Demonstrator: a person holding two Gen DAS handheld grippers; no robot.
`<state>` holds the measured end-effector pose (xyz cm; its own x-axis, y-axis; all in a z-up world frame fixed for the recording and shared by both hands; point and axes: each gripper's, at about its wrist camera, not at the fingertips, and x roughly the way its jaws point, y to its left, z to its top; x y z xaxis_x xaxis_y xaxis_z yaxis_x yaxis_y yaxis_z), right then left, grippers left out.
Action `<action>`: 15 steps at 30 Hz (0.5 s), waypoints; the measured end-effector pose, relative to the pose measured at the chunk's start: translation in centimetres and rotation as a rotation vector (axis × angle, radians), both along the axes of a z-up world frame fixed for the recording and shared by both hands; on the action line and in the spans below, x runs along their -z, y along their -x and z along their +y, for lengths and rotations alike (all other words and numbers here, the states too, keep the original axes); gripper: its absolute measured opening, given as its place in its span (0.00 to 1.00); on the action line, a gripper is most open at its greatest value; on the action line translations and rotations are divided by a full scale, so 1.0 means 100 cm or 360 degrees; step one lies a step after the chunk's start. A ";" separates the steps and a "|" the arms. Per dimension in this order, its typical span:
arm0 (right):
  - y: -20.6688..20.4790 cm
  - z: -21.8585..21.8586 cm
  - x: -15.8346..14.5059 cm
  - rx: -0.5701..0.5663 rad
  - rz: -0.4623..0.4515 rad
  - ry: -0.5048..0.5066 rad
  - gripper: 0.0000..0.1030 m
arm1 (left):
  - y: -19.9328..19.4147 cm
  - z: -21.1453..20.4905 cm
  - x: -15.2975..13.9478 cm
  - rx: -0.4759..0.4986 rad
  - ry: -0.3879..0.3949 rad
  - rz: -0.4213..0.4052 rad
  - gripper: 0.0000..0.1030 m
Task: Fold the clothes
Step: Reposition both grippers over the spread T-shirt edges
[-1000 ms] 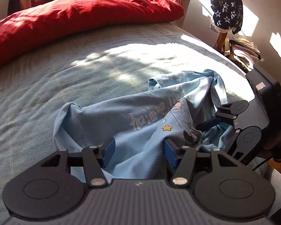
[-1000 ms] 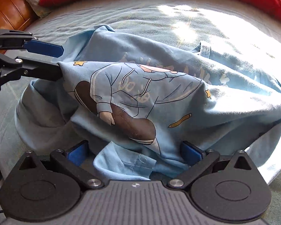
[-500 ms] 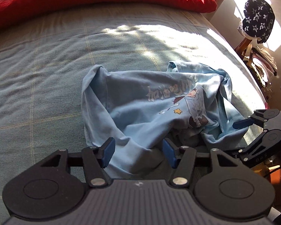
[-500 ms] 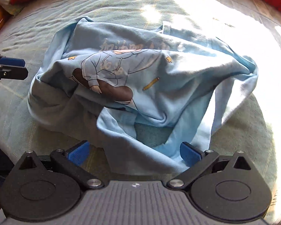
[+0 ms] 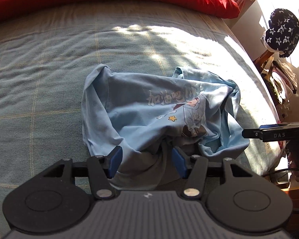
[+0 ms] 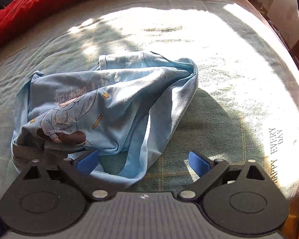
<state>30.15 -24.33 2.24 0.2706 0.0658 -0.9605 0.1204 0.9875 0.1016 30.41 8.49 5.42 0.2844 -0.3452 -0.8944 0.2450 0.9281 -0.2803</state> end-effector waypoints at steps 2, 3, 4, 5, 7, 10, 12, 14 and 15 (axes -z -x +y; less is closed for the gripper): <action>-0.012 0.001 0.013 0.0042 0.0098 0.0016 0.94 | 0.003 0.007 -0.007 -0.0006 0.0015 -0.0018 0.53; -0.014 0.006 0.018 0.0046 0.0124 0.0092 0.94 | 0.006 0.012 -0.010 -0.0009 0.0027 -0.0035 0.53; -0.016 0.011 0.023 0.0050 0.0149 0.0167 0.94 | 0.011 0.018 -0.014 -0.0012 0.0036 -0.0053 0.53; -0.018 0.015 0.028 0.0055 0.0175 0.0244 0.94 | 0.014 0.023 -0.016 -0.0012 0.0039 -0.0066 0.53; -0.017 0.020 0.034 0.0084 0.0229 0.0403 0.94 | 0.022 0.037 -0.021 0.0003 0.0027 -0.0096 0.53; -0.016 0.017 0.043 0.0196 0.0313 0.0424 0.94 | 0.028 0.051 -0.028 0.0046 -0.0009 -0.0124 0.53; -0.020 0.018 0.053 0.0207 0.0362 0.0453 0.94 | 0.025 0.056 -0.029 0.0062 -0.0014 -0.0111 0.53; -0.025 0.021 0.065 0.0171 0.0410 0.0536 0.94 | 0.022 0.058 -0.028 0.0071 -0.0040 -0.0097 0.53; -0.027 0.022 0.070 0.0153 0.0433 0.0582 0.94 | 0.020 0.055 -0.027 0.0066 -0.0077 -0.0093 0.53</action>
